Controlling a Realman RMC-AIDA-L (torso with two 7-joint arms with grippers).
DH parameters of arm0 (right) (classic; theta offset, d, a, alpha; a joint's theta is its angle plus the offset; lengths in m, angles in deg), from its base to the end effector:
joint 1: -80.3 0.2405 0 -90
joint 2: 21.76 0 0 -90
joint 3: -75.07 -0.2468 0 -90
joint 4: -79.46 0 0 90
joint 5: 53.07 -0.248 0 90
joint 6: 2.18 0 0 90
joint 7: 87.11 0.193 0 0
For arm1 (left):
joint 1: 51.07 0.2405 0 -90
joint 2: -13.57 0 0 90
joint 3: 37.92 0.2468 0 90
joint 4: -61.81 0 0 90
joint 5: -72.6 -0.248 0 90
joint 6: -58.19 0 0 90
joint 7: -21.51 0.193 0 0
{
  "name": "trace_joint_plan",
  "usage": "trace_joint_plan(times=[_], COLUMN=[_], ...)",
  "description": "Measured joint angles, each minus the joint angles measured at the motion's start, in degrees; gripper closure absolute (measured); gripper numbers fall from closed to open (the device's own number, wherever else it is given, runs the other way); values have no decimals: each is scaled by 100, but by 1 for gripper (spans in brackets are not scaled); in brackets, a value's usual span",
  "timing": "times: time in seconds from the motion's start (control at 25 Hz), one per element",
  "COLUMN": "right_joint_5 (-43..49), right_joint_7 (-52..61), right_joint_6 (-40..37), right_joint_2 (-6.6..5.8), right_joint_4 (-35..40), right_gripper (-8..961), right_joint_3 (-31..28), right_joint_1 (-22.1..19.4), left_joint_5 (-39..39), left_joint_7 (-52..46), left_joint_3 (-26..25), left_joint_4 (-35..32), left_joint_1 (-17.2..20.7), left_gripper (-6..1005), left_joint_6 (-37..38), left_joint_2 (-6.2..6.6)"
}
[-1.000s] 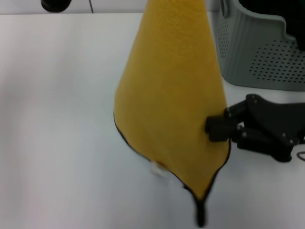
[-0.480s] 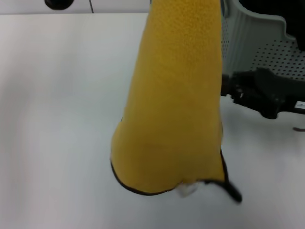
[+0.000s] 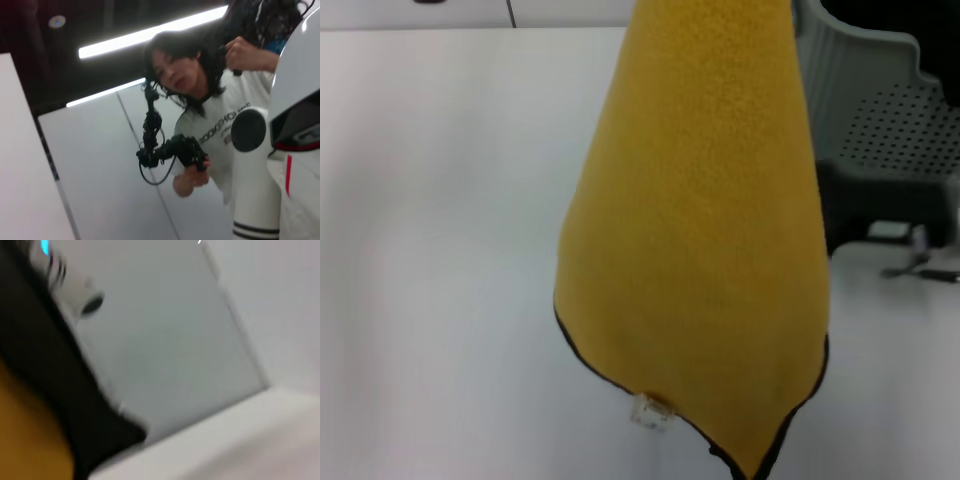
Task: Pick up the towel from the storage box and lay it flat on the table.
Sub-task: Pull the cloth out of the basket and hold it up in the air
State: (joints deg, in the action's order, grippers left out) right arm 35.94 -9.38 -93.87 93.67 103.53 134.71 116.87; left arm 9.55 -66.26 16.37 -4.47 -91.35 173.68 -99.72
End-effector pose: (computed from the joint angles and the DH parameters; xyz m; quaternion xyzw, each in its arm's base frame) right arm 0.1884 0.3706 -0.0637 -0.9189 0.1922 0.3440 0.0205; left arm -0.0084 0.3204 0.1274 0.8349 -0.2373 0.4946 0.0453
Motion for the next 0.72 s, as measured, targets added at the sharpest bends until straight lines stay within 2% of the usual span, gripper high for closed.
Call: trace_joint_plan(times=[0.16, 0.24, 0.72], right_joint_5=[-48, -90, -636], right_joint_7=[-28, -55, -610], right_joint_6=[144, 16, -2010], right_joint_2=[70, 73, 43], right_joint_4=[-34, -36, -34], right_gripper=[826, 837, 836], right_joint_3=[910, 1069, 1028], right_joint_1=[223, 255, 159], left_joint_5=[112, 112, -45], left_joint_7=[27, 49, 196], left_joint_3=[38, 38, -6], left_joint_4=[20, 45, 195], left_joint_1=[-74, -109, -73], left_gripper=[982, 982, 981], left_joint_6=[-7, -19, -63], left_joint_2=[-17, -21, -26])
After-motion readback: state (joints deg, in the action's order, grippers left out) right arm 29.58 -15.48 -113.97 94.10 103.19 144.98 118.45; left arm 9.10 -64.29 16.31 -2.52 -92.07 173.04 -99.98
